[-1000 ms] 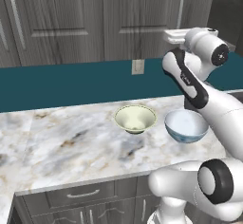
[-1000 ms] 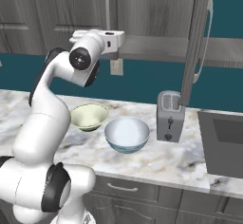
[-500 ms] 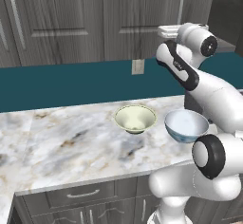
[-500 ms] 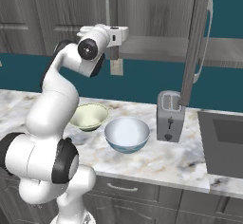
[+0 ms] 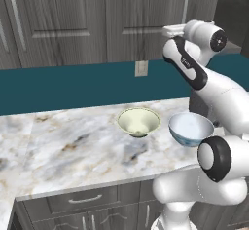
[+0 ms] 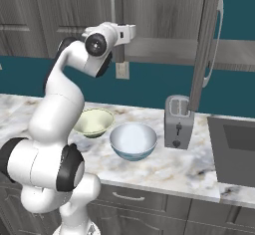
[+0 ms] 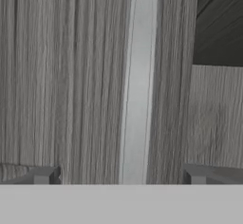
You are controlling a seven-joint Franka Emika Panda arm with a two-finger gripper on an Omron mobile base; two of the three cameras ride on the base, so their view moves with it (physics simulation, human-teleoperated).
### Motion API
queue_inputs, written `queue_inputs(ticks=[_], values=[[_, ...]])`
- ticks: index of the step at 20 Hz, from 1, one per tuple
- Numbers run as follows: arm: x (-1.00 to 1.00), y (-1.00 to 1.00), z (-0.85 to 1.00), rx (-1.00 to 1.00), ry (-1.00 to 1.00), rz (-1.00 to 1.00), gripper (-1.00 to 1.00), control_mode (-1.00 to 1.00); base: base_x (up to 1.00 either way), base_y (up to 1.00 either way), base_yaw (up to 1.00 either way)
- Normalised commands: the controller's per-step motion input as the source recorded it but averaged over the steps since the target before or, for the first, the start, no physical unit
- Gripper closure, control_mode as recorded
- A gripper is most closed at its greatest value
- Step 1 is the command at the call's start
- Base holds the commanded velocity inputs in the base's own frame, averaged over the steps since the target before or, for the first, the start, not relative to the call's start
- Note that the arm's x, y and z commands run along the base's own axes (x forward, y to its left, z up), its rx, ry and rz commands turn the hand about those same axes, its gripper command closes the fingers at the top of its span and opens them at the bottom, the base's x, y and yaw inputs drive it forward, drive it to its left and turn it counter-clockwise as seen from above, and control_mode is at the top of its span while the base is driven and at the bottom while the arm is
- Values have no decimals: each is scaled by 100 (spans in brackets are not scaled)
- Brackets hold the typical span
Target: Open the cabinet. Pick the bowls from the counter and place them in the cabinet. Then close the cabinet.
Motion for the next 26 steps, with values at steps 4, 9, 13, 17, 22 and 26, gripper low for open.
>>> queue_inputs(ticks=[4, 9, 13, 17, 22, 26], values=[[14, 0, 0, 0, 1, 0, 100, -100, 0, 0, 0], [0, 0, 0, 0, 0, 0, 100, -100, 0, 0, 0], [-30, 0, 4, 0, 9, 0, 100, -100, 0, 0, 0], [-62, 3, 20, 0, 23, 0, 100, -100, 0, 0, 0], [-80, 18, 16, -1, 22, 0, 100, -100, 0, 0, 0], [-91, 39, 1, -4, 14, 0, 100, -100, 0, 0, 0]])
